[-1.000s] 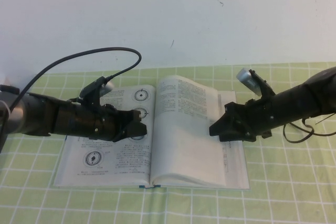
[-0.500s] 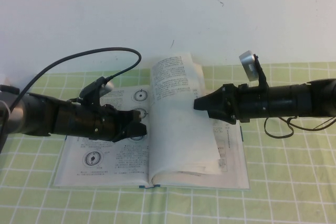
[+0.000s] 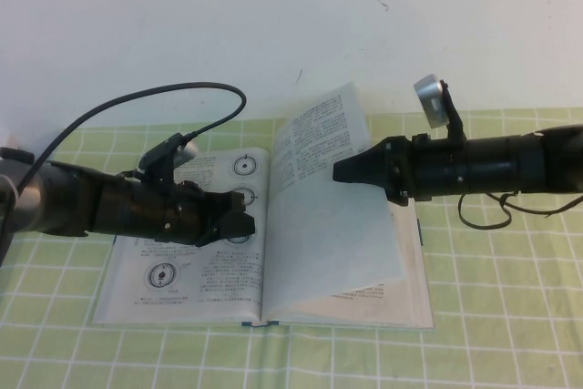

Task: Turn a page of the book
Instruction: Open the closed book

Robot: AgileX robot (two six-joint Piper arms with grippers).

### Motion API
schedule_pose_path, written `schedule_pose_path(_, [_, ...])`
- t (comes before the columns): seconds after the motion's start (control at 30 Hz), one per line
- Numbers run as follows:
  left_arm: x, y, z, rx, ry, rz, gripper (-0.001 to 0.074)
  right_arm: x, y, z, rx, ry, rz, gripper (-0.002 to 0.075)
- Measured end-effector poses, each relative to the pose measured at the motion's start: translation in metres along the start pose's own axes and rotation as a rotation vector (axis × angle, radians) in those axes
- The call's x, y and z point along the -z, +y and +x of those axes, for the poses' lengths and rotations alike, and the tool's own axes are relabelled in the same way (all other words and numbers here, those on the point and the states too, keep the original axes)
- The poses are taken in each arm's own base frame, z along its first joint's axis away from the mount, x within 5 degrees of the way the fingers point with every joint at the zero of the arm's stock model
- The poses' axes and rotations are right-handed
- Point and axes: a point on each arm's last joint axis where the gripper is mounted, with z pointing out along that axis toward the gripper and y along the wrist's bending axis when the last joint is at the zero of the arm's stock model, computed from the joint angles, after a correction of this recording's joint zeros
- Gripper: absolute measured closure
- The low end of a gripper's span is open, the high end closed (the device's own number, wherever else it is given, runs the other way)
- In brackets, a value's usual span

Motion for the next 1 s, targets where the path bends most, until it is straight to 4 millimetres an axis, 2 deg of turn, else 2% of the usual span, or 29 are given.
schedule_pose_path(0.2, [0.007, -0.008, -0.002, -0.039, -0.006, 0.004, 0.0738, 0.007, 0.017, -0.009, 0.068, 0.066, 0.075, 0.0393])
schedule_pose_path(0.37, [0.027, -0.028, -0.009, -0.144, -0.030, 0.007, 0.0738, 0.010, 0.029, -0.020, 0.099, 0.161, 0.163, 0.0393])
schedule_pose_path(0.47, [0.038, -0.043, -0.010, -0.226, -0.031, 0.000, 0.0738, 0.011, 0.027, -0.018, 0.098, 0.218, 0.215, 0.0393])
schedule_pose_path(0.73, [0.039, -0.088, 0.007, -0.454, 0.046, 0.011, 0.0738, 0.002, 0.034, -0.013, 0.099, 0.246, 0.203, 0.0393])
schedule_pose_path(1.0, [0.042, -0.127, 0.024, -0.629, 0.072, -0.011, 0.0738, 0.002, 0.053, -0.034, 0.145, 0.193, 0.154, 0.0393])
